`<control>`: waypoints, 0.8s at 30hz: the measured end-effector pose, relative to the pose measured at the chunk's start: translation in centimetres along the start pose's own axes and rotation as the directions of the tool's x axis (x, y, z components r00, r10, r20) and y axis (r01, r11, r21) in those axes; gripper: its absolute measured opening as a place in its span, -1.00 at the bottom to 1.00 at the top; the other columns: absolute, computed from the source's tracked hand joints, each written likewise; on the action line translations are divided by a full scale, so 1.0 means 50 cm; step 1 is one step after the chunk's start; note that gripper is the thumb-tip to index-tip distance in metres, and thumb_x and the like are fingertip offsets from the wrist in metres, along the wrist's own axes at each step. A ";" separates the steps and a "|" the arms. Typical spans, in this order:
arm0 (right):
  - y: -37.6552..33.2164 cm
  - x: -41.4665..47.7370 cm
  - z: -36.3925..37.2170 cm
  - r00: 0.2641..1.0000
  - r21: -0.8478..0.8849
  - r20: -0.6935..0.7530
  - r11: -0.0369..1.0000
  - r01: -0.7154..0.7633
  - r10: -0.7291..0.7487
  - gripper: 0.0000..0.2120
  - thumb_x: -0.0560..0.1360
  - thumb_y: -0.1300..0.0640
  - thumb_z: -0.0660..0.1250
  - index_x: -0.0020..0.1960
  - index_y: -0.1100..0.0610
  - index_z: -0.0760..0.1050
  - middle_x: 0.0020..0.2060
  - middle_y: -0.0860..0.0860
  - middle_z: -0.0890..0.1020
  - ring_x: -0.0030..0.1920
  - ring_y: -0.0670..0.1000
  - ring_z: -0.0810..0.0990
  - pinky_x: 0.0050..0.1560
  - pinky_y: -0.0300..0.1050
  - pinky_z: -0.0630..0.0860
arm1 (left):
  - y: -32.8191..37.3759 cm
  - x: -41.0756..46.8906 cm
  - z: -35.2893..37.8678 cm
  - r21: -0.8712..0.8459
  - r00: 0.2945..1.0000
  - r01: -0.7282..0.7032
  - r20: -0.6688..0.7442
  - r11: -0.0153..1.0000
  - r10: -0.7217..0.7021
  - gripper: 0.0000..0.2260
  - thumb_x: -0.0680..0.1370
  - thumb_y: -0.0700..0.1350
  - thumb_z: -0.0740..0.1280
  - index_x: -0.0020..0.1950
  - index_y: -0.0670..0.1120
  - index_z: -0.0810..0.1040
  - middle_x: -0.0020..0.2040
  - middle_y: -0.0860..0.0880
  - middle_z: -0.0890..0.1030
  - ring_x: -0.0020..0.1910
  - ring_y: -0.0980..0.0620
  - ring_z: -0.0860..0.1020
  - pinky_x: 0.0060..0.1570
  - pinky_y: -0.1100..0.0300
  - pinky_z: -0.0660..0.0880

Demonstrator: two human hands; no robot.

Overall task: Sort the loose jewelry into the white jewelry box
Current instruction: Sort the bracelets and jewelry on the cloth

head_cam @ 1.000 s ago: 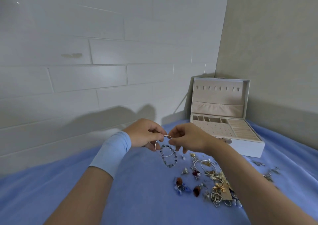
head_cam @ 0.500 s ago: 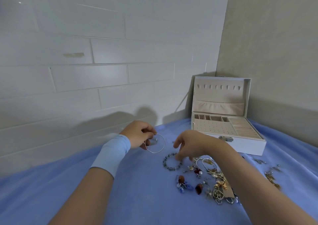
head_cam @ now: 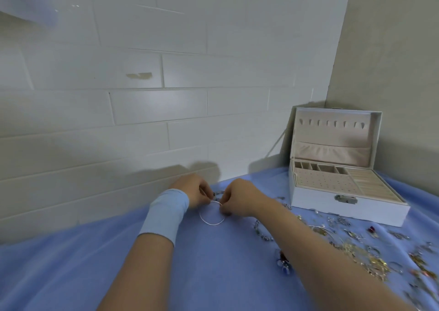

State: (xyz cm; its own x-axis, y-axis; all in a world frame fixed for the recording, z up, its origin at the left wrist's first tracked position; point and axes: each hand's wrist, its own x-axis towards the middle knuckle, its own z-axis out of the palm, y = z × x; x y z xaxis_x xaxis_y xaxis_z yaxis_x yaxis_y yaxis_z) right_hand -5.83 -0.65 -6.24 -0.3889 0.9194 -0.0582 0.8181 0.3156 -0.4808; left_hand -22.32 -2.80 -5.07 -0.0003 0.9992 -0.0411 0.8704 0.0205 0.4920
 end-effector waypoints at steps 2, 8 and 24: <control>-0.005 0.006 0.006 1.000 -0.045 -0.018 0.999 0.017 -0.018 -0.83 0.42 0.12 0.45 -0.12 0.23 0.71 -0.18 0.16 0.73 -0.30 0.00 0.55 -0.12 -0.05 0.61 | -0.001 0.001 0.009 0.030 0.999 0.011 -0.034 0.999 -0.010 -0.84 0.49 -0.13 0.42 0.03 0.05 0.69 0.03 0.07 0.68 -0.10 0.12 0.56 -0.05 0.30 0.40; 0.041 -0.002 -0.062 0.998 -0.099 -0.018 0.993 0.062 -0.064 -0.89 0.52 0.13 0.39 -0.10 0.04 0.71 -0.19 -0.05 0.72 -0.29 -0.08 0.60 -0.23 -0.22 0.54 | 0.027 0.021 0.045 0.062 0.993 -0.112 -0.017 0.992 0.113 -0.76 0.60 -0.14 0.27 0.17 0.06 0.67 0.24 0.05 0.61 0.16 0.02 0.56 0.08 0.28 0.35; 0.089 -0.049 -0.110 0.973 -0.215 0.233 0.975 0.050 0.002 -0.88 0.41 0.04 0.55 -0.05 -0.07 0.74 -0.23 -0.20 0.70 -0.15 -0.15 0.64 -0.02 -0.19 0.58 | 0.081 0.003 0.035 -0.038 0.993 -0.116 -0.039 0.993 0.114 -0.88 0.54 0.01 0.34 0.01 0.10 0.64 -0.04 0.10 0.67 -0.04 0.07 0.61 0.06 0.16 0.51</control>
State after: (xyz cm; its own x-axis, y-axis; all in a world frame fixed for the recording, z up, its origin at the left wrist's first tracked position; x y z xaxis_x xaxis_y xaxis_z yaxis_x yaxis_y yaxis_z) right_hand 1.09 -0.23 -3.44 -0.4754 0.8402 -0.2610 0.8696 0.4039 -0.2839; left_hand -17.95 -2.62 -4.60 0.0800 0.9956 0.0496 0.8450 -0.0942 0.5264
